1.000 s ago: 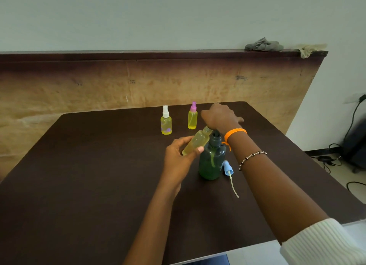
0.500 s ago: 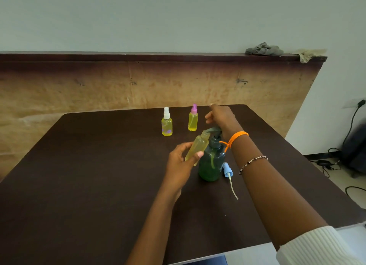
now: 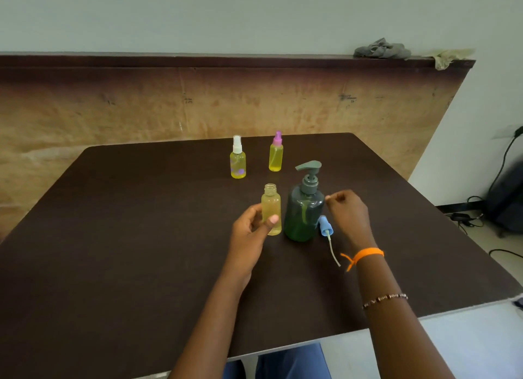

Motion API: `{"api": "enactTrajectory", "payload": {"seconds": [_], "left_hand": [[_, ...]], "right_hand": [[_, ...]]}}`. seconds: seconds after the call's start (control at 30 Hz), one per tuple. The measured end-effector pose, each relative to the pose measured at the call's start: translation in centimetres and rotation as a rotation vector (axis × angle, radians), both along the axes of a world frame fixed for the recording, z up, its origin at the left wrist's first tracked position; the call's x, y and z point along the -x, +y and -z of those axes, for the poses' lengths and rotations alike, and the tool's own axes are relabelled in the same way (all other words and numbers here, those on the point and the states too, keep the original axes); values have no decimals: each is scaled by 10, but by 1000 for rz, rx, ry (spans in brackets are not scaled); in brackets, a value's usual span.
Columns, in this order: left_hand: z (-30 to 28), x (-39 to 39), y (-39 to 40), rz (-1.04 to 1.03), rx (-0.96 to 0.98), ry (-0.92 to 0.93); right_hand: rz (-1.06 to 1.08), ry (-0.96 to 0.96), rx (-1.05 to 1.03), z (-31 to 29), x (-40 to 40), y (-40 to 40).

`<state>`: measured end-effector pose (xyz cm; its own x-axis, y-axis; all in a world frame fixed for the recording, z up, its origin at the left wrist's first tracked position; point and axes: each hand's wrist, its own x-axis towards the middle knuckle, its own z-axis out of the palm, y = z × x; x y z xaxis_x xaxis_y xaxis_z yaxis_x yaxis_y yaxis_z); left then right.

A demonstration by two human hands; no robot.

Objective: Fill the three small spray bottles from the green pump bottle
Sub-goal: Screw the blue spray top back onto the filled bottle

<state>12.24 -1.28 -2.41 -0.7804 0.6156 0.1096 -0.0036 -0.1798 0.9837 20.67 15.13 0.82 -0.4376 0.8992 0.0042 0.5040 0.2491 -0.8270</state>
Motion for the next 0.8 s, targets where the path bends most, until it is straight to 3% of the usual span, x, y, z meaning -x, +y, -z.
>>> {"api": "enactTrajectory", "payload": {"seconds": [0.17,0.37,0.5,0.67,0.8], "left_hand": [[13,-3,-1,-21,34,-13],[18,-1,2,-24,73,3],[18,-4,3,-7,89,34],[21,-5,4,1,90,28],[23,-5,3,-30,67,25]], "right_hand": [[-69,-230,-78,21,-7,-7],[-14,-127,-27,26,-16,-16],[11,70,102,22,-23,-22],[17,451,-2,-5,-35,-54],[-107,735,-122,-25,-31,-87]]}}
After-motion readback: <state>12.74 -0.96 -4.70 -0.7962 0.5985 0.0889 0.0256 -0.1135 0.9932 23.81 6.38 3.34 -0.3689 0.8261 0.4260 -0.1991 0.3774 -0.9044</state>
